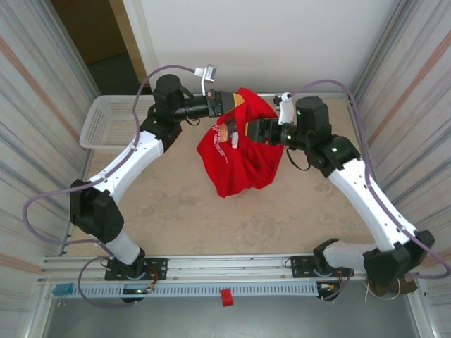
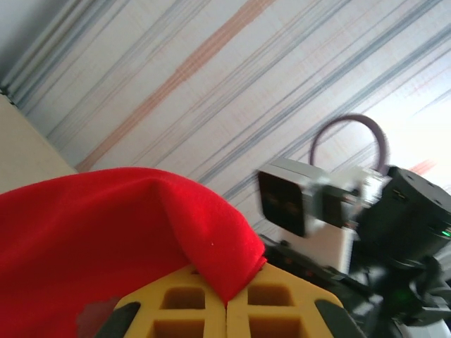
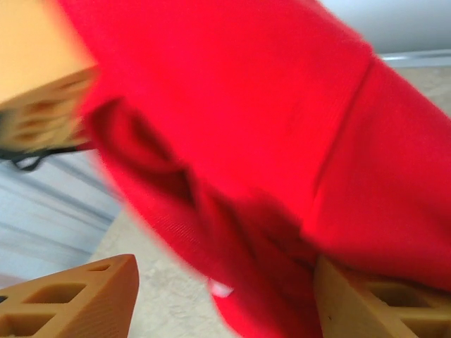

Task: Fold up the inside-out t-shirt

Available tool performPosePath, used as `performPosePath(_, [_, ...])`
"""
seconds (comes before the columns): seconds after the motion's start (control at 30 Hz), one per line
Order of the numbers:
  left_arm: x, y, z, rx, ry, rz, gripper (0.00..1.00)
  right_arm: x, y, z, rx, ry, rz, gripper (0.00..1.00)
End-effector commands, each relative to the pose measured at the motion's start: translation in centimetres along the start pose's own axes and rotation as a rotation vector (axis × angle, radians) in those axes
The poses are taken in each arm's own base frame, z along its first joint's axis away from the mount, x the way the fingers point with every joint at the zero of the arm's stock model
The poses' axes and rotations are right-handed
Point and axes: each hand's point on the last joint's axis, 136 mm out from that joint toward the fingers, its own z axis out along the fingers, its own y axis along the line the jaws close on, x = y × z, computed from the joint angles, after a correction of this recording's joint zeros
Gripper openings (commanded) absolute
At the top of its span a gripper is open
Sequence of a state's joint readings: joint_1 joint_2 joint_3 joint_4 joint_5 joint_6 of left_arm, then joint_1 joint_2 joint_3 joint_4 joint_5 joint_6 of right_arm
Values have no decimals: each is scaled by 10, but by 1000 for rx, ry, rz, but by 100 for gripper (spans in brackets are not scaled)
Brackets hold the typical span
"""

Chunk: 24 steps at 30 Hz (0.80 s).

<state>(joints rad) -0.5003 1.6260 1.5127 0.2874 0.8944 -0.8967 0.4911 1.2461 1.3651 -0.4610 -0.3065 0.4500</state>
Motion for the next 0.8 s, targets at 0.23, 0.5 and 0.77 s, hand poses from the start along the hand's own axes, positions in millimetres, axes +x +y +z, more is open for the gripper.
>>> performPosePath(0.23, [9, -24, 2, 116, 51, 31, 0, -51, -45, 7, 50, -120, 53, 41])
performPosePath(0.5, [1, 12, -6, 52, 17, -26, 0, -53, -32, -10, -95, -93, 58, 0])
performPosePath(0.77, [-31, 90, -41, -143, -141, -136, 48, -59, 0, -51, -319, -99, 35, 0])
